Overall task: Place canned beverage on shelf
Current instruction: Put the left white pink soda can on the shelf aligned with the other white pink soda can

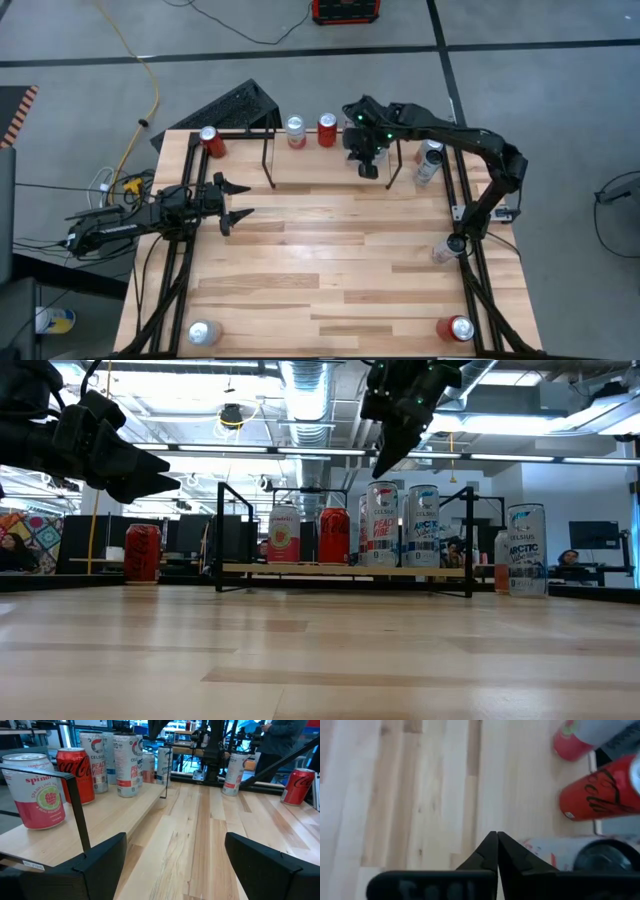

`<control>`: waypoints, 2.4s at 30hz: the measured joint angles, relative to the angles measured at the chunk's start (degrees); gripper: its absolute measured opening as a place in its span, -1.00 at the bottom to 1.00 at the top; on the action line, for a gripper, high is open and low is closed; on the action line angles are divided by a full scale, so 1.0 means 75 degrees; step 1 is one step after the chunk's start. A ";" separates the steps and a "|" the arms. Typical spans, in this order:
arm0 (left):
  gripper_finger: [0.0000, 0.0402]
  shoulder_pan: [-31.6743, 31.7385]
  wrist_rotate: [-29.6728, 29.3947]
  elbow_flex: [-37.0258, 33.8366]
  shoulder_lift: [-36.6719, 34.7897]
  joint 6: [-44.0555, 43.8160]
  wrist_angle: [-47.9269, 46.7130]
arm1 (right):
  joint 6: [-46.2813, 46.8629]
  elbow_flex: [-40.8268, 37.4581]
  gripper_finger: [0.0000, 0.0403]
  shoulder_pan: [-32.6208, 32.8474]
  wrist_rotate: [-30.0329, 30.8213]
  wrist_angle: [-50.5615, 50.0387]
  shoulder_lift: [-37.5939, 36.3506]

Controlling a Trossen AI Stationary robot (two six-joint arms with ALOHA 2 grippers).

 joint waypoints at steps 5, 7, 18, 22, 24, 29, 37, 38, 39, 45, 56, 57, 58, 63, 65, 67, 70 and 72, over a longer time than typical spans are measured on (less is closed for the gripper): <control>0.61 0.0000 0.0000 0.0000 -0.0001 0.0000 -0.0001 | 0.0003 0.0000 -0.92 -0.0048 0.0542 -0.0038 0.0002; 0.61 0.0002 0.0000 -0.0003 0.0000 0.0000 0.0002 | 0.0003 0.0000 -0.92 -0.0144 0.0539 -0.0054 0.0005; 0.61 0.0000 0.0000 0.0000 -0.0002 0.0000 -0.0001 | -0.0023 0.0000 -0.91 -0.0674 0.0534 -0.0117 0.0008; 0.61 0.0002 0.0000 -0.0001 -0.0002 0.0000 0.0001 | -0.0079 0.0003 -0.91 -0.0799 0.0513 -0.0108 0.0008; 0.61 0.0002 0.0000 -0.0002 -0.0002 0.0000 0.0002 | -0.0079 0.0003 -0.91 -0.0801 0.0519 -0.0033 0.0008; 0.61 0.0000 0.0000 0.0000 0.0001 0.0000 0.0000 | -0.0082 0.0003 -0.91 -0.0787 0.0504 0.0095 0.0008; 0.61 0.0000 0.0000 0.0000 0.0001 0.0000 0.0002 | -0.0077 0.0009 -0.91 -0.0663 0.0309 -0.0522 0.0010; 0.61 0.0003 0.0000 0.0000 -0.0002 0.0000 -0.0001 | -0.0040 0.0009 -0.91 -0.0629 0.0251 -0.0630 0.0011; 0.61 0.0003 0.0000 0.0000 -0.0002 0.0000 0.0000 | 0.0047 -0.0006 -0.91 -0.0587 0.0248 -0.0664 0.0011; 0.61 0.0001 0.0000 -0.0003 -0.0001 0.0000 -0.0001 | 0.0437 -0.1026 -0.91 0.0049 0.0729 -0.0238 -0.0052; 0.61 0.0001 0.0000 -0.0001 -0.0001 0.0000 0.0000 | 0.1777 -0.2835 -0.92 0.1731 0.3479 0.1951 -0.0277; 0.61 0.0003 0.0000 0.0000 0.0000 0.0000 -0.0001 | 0.1785 -0.2960 -0.92 0.1748 0.3724 0.2158 -0.0277; 0.61 0.0000 0.0000 -0.0002 -0.0002 0.0000 -0.0001 | 0.1796 -0.3082 -0.92 0.1734 0.3911 0.2287 -0.0275; 0.61 0.0000 0.0000 -0.0002 -0.0001 0.0000 -0.0001 | 0.1868 -0.3480 -0.92 0.1362 0.4129 0.3076 -0.0275; 0.61 0.0000 0.0000 -0.0001 -0.0002 0.0000 0.0000 | 0.1860 -0.3512 -0.92 0.1198 0.4120 0.3217 -0.0234; 0.61 0.0000 0.0000 -0.0003 0.0001 0.0000 -0.0001 | 0.1796 -0.3514 -0.92 0.1081 0.4065 0.3375 -0.0155; 0.61 0.0002 0.0000 -0.0001 0.0001 0.0000 0.0001 | 0.1686 -0.3521 -0.91 0.0934 0.3886 0.3509 -0.0149; 0.61 0.0000 0.0000 -0.0002 0.0001 0.0000 0.0001 | 0.1658 -0.3515 -0.91 0.0900 0.3858 0.3568 -0.0139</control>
